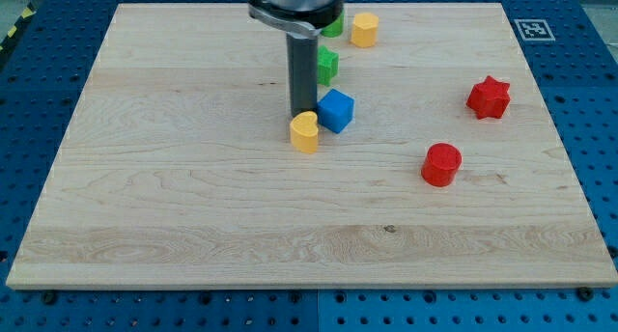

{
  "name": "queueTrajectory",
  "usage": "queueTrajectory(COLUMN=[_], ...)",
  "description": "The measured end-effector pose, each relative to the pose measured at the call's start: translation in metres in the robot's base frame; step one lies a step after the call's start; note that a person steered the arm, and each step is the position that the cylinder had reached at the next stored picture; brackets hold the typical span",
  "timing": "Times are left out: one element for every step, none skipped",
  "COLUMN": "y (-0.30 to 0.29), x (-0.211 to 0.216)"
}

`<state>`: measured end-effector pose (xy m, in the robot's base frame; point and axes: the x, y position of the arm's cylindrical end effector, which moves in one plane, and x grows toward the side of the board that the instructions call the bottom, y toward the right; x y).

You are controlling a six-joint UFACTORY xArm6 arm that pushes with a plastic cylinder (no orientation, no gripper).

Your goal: Move the blue triangle left to the green star

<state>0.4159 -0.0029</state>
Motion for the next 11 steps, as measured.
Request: queueTrajectory(y=[0.002,0.002,0.0,-0.041,-0.097,-0.115,-0.115,-0.106,-0.046,0.044,0.072], x=[0.017,0.039,0.049,0.048,0.033,-0.024,-0.101,-0.181,-0.215,-0.217,-0.217])
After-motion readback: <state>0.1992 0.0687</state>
